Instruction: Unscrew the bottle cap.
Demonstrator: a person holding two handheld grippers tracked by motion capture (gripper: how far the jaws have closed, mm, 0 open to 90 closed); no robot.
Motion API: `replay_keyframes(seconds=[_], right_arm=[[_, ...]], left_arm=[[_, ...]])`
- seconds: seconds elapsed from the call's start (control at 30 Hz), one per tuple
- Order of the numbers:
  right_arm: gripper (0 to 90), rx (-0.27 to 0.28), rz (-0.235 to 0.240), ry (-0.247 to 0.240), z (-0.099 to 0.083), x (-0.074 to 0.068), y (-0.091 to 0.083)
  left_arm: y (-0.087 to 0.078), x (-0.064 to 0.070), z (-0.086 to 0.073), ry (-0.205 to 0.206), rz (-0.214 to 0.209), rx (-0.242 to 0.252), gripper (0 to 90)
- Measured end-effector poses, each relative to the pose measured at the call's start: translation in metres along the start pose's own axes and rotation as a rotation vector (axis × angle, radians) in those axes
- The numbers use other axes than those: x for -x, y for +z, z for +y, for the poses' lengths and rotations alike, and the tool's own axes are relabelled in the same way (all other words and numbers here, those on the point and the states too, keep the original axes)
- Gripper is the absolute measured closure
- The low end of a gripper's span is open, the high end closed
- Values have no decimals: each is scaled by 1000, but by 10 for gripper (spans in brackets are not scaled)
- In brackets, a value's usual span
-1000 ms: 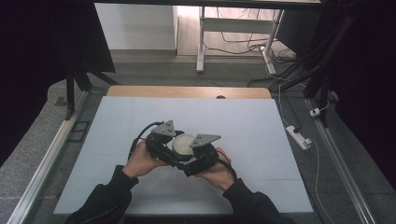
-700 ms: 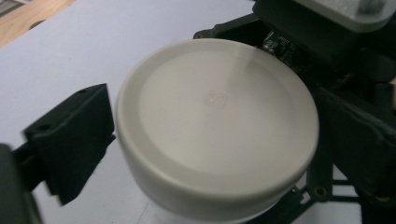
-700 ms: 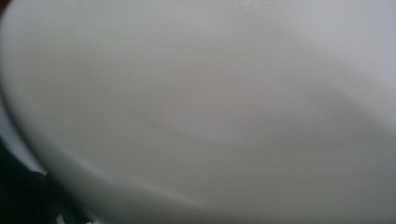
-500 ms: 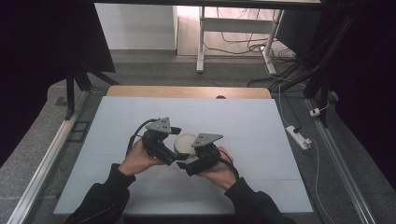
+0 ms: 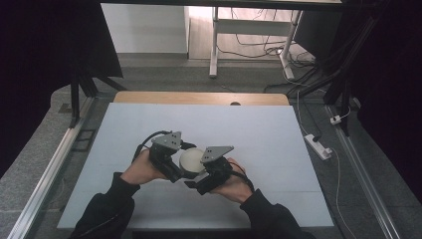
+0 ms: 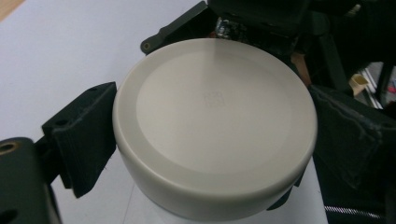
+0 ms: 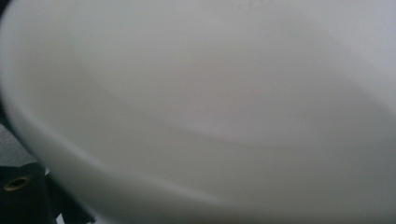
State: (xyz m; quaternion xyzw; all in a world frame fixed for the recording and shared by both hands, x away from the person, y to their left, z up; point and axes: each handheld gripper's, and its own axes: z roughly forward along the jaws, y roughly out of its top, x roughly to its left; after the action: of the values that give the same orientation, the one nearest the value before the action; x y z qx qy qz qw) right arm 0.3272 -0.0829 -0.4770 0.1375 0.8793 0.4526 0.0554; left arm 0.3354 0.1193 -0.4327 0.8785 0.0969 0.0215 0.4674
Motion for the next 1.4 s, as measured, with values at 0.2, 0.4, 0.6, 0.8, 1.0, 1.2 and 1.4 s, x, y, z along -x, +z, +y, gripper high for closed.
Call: replay_keyframes(seconds=[0.2, 0.4, 0.6, 0.8, 1.0, 1.2, 1.4], right_arm=[[66, -10, -88, 57, -2, 5, 1], [66, -23, -148, 118, -5, 11, 2], [66, -26, -148, 120, -6, 12, 2], [66, -13, -96, 77, -4, 10, -2], [66, -9, -26, 20, -2, 4, -2], [66, -6, 7, -4, 0, -1, -1], [66, -2, 5, -8, 0, -2, -2]], left_arm=[[11, 5, 6, -103, 136, -5, 81], [24, 14, 12, -171, 276, -22, 80], [25, 12, 12, -167, 262, -31, 61], [9, 8, 11, -97, 187, -19, 0], [0, 6, 6, -27, 74, -6, 0], [3, 8, 4, 25, 20, -28, 29], [3, 8, 4, 4, 46, -15, 78]])
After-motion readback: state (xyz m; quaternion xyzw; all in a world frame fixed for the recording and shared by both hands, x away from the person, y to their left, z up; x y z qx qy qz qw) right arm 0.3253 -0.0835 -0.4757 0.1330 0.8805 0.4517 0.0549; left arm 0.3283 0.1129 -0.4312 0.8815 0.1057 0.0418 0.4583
